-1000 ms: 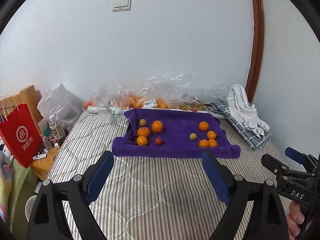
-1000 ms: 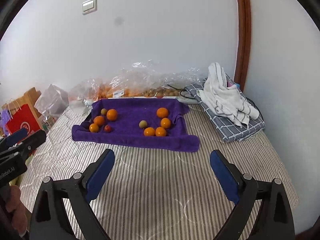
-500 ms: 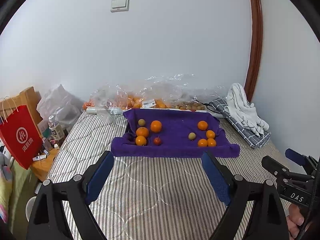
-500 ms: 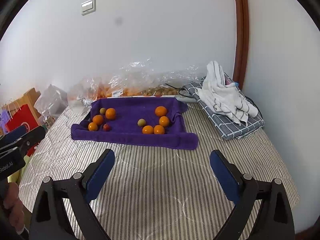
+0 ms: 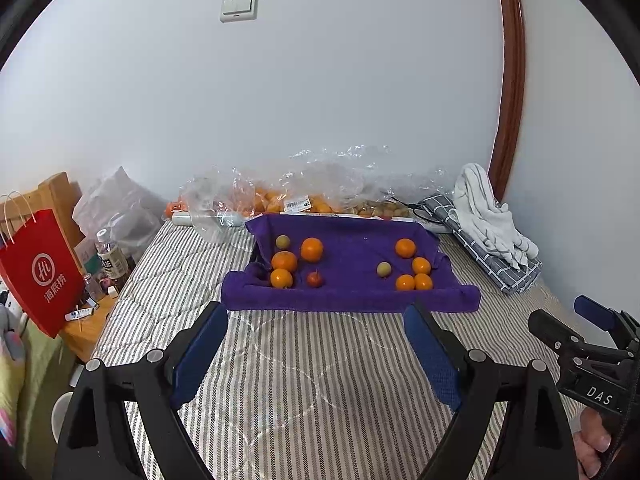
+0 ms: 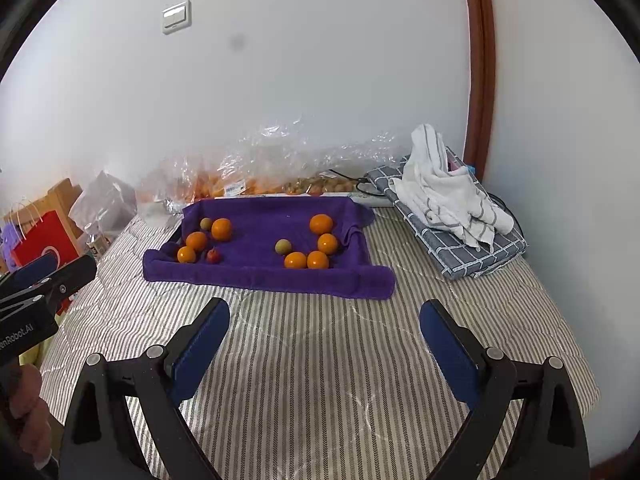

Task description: Organize fruits

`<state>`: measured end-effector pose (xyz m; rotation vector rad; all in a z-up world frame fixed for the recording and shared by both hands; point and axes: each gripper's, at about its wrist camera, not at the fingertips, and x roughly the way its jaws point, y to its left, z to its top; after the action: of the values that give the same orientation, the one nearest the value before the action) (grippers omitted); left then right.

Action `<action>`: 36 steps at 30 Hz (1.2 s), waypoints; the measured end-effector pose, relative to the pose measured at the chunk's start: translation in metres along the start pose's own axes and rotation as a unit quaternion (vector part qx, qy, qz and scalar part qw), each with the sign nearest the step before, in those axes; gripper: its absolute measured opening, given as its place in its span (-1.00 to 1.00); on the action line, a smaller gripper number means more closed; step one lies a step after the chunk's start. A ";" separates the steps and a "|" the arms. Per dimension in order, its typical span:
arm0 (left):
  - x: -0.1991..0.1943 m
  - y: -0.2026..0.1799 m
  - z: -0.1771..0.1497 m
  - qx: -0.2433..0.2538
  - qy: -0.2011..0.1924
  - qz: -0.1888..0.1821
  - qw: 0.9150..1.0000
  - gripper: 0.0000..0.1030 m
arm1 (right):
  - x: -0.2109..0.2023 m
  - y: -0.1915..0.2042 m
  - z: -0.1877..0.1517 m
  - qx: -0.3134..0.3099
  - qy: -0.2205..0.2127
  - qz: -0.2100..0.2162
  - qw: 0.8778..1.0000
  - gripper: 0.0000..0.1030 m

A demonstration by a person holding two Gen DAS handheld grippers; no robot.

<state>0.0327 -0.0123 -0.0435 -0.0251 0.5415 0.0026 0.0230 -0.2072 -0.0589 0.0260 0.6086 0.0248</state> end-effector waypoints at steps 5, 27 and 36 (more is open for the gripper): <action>0.000 0.000 0.000 -0.001 -0.002 0.000 1.000 0.74 | -0.002 0.000 0.000 0.000 -0.003 0.001 1.000 0.85; -0.001 0.004 0.000 -0.002 -0.003 -0.002 1.000 0.74 | -0.010 0.008 0.002 -0.009 -0.012 0.002 1.000 0.85; -0.001 0.005 0.004 -0.002 -0.008 0.000 1.000 0.74 | -0.015 0.013 0.003 -0.013 -0.023 0.003 1.000 0.85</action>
<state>0.0340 -0.0069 -0.0400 -0.0297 0.5255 0.0039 0.0120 -0.1945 -0.0477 0.0034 0.5630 0.0373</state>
